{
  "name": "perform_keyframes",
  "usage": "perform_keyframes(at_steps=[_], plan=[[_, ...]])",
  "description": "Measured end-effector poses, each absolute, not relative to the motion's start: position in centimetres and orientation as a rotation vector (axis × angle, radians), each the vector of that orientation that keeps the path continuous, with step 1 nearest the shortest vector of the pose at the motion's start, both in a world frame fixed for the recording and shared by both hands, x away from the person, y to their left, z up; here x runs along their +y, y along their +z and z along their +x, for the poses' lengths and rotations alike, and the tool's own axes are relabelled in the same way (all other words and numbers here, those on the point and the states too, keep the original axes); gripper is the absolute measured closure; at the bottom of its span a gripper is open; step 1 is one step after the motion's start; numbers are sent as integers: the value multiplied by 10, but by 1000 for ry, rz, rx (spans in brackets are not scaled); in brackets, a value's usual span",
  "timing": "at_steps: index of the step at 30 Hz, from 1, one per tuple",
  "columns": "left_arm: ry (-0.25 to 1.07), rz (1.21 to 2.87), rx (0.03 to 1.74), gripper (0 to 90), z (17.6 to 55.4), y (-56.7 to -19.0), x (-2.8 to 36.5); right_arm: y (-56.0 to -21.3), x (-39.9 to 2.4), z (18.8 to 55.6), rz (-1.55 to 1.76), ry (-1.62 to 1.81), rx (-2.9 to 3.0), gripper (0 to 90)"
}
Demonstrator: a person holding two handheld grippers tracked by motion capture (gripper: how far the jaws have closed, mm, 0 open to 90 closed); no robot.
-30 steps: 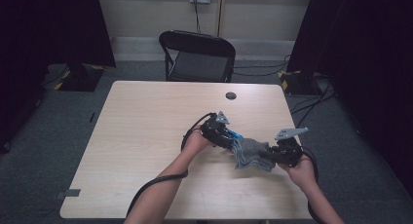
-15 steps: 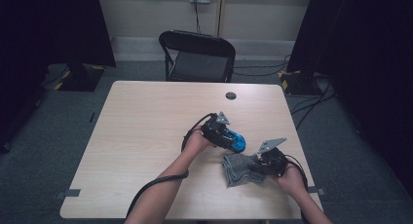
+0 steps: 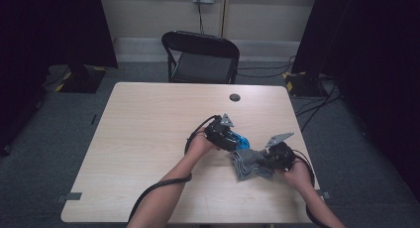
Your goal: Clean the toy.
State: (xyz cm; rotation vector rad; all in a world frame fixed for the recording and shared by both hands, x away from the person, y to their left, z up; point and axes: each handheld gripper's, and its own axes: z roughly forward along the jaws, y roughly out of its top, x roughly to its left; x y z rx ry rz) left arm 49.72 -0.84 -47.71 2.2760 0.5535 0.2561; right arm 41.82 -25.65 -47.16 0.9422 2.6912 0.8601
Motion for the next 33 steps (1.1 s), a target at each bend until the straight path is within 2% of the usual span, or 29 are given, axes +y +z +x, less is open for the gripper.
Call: perform_keyframes(at_steps=[33], plan=[[250,2273,554,218,498,-477,-7,-467,-274,473,1108,660,2575,754]])
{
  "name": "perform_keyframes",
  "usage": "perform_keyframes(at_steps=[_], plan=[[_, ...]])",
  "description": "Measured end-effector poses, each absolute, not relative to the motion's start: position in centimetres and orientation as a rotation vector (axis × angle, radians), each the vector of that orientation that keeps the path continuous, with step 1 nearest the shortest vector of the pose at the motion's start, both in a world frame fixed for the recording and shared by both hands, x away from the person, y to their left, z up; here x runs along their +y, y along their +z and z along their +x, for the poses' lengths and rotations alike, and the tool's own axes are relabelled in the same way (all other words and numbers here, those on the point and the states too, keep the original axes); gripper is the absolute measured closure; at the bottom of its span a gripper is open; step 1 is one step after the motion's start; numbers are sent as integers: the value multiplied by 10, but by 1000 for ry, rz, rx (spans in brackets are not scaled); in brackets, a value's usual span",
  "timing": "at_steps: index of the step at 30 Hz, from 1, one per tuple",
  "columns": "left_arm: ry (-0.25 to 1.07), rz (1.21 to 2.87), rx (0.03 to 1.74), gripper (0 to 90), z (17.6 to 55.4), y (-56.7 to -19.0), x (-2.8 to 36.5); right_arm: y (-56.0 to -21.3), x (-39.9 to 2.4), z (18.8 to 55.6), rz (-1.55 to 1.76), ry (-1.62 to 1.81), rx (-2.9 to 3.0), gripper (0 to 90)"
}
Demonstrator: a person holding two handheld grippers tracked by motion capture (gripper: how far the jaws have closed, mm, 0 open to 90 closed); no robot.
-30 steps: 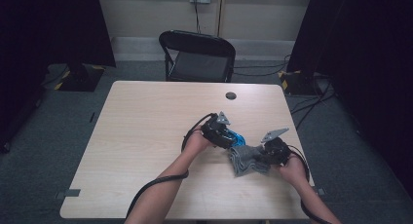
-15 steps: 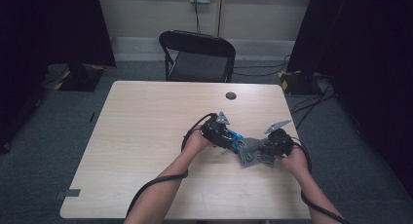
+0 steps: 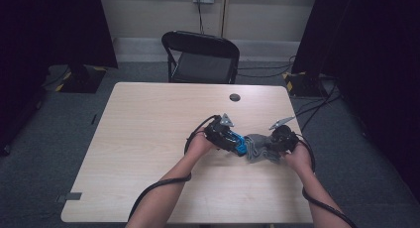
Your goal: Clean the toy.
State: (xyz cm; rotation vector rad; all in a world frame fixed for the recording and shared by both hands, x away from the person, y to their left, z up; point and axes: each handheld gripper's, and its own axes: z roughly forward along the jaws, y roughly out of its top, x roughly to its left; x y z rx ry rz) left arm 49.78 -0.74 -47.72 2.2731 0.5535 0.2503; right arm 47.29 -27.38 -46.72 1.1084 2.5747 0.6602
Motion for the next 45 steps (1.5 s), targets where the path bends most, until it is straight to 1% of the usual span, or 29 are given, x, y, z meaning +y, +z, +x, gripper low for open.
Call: perform_keyframes(at_steps=[17,28,45], plan=[[248,2268,556,218,498,-477,-7,-466,-275,486,1193,649,2494,754],[249,2267,555,219,498,-477,-6,-462,-282,486,1238,686,2450,754],[255,2272,551,218,498,-478,-7,-443,-304,463,1239,876,2467,758]])
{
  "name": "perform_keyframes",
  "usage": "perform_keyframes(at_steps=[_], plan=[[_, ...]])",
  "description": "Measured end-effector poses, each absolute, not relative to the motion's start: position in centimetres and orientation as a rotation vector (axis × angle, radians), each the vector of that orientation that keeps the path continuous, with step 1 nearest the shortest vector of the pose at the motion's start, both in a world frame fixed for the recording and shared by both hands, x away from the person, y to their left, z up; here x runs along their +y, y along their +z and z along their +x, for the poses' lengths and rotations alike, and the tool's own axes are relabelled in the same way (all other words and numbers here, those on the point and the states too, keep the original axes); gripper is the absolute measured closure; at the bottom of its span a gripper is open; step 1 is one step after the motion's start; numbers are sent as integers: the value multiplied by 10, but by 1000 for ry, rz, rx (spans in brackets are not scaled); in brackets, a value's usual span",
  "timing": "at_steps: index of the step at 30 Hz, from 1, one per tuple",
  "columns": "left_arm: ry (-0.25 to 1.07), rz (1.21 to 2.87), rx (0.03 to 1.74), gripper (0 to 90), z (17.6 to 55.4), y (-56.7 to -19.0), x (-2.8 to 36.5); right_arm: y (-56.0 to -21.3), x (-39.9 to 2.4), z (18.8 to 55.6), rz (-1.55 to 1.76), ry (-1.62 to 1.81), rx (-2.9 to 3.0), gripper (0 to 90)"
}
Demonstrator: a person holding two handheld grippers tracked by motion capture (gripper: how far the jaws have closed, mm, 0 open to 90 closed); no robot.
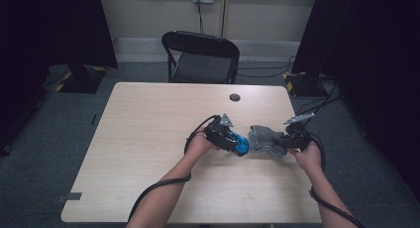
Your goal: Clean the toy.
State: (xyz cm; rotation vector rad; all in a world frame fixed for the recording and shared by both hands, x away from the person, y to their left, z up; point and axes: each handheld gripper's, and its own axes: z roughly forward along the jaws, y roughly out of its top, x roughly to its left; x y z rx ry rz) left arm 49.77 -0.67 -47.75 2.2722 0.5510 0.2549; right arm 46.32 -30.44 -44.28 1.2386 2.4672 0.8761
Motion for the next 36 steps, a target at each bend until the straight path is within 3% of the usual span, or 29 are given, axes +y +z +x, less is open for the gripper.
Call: perform_keyframes(at_steps=[14,27,36], plan=[[252,2271,551,218,498,-478,-7,-435,-297,436,1121,970,2552,758],[250,2259,561,219,498,-478,-7,-432,-259,399,892,997,2717,757],[252,2262,562,218,497,-478,-7,-455,-246,394,857,840,2754,742]])
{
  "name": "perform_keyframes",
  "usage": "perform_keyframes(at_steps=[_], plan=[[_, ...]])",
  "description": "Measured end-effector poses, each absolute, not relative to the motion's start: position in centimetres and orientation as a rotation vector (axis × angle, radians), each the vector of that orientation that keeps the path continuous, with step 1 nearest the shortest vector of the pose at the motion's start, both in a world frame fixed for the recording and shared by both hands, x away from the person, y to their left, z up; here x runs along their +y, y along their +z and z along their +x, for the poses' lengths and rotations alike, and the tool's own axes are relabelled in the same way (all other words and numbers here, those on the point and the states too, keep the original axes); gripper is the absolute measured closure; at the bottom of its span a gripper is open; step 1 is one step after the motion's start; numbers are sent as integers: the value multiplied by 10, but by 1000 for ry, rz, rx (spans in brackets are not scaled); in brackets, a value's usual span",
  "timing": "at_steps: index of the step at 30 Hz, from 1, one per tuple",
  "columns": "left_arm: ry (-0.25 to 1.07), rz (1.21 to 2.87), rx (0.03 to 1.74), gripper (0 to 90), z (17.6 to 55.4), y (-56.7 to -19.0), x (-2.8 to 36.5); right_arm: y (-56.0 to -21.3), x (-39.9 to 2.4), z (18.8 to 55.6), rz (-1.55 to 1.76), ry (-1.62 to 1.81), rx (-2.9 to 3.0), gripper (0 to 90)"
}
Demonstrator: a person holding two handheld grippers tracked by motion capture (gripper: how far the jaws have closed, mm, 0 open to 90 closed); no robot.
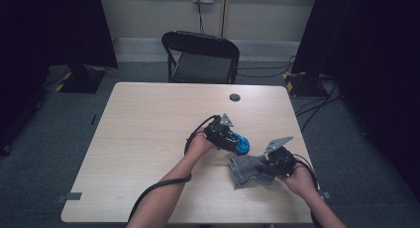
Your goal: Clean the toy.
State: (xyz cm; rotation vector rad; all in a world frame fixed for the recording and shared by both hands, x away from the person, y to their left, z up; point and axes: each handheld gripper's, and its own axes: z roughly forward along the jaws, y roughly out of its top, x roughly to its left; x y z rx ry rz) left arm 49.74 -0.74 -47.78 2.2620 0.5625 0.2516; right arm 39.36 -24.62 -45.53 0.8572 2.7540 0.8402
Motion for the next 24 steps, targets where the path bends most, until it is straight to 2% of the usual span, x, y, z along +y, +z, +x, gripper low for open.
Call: perform_keyframes(at_steps=[4,24], plan=[[249,2260,561,219,498,-478,-7,-466,-246,396,882,802,2746,744],[248,2265,563,218,498,-477,-7,-466,-257,430,979,731,2689,748]])
